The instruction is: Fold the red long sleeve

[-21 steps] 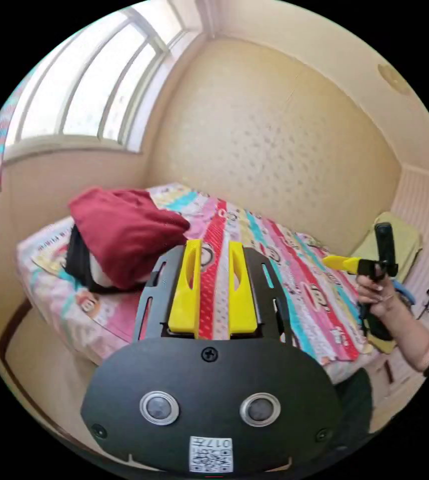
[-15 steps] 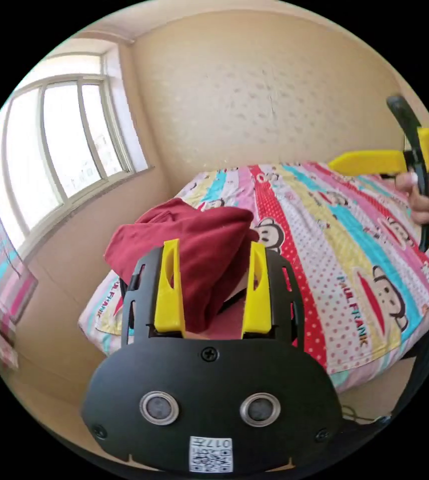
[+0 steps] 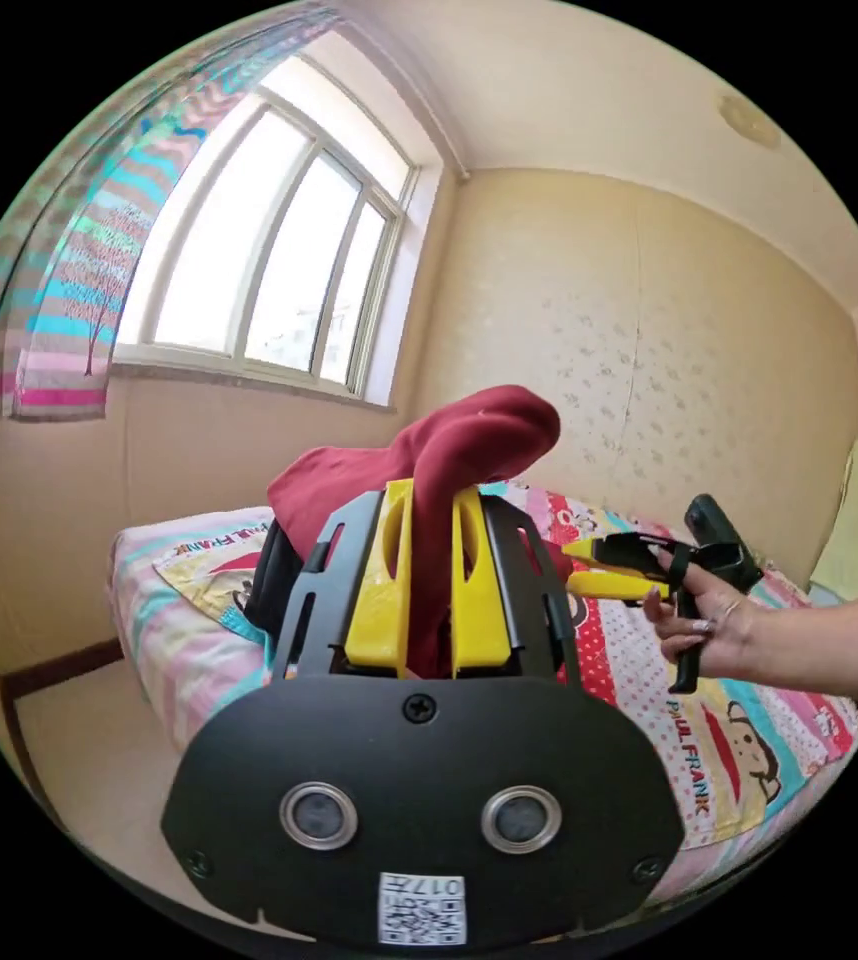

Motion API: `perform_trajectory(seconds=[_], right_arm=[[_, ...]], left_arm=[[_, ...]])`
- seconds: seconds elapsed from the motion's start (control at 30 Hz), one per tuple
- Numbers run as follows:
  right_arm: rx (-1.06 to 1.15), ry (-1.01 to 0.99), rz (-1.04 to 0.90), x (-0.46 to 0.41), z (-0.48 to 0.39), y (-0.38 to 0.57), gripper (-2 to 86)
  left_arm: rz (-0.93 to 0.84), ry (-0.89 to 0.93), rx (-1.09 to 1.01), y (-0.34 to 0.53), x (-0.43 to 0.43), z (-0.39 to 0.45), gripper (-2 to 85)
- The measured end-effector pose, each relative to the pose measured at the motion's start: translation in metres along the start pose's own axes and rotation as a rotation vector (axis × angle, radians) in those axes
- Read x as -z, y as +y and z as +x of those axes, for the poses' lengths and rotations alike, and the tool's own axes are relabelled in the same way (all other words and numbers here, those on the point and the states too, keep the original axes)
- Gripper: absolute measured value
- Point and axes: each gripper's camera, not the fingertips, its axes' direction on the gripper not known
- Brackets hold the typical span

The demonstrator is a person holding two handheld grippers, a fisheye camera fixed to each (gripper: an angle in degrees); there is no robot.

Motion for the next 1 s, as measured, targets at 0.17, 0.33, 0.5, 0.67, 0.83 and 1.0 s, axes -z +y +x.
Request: perform_trajectory(seconds=[0.17, 0.33, 0.5, 0.67, 0.83, 1.0], right_arm=[[0.082, 0.161, 0.068, 0.009, -0.051, -0.002, 6.0], [0.174, 0.255, 0.202, 0.072, -0.127, -0.004, 3.9], [0.356, 0.25, 0.366, 0.191, -0.205, 0.031, 3.4], [0.305, 0.207, 0.488, 0.331, -0.219, 0.099, 3.2], [0.089, 0.234, 0.458, 0.438, -0.148, 0.13, 2.9], [0.218, 0.46, 0.592, 0.541, -0.198, 0.164, 3.0]], left_arm=[[-0.026, 0.015, 0.189, -0.03, 0.047, -0.045, 6.3], [0.001, 0.106, 0.251, -0.08, 0.089, -0.047, 6.1], [0.151, 0.276, 0.143, -0.142, 0.164, 0.008, 6.3], [0.086, 0.503, 0.19, -0.173, 0.185, 0.051, 7.0], [-0.251, 0.565, 0.212, -0.163, 0.074, 0.114, 6.8], [-0.432, 0.717, 0.06, -0.164, 0.004, 0.222, 6.2]])
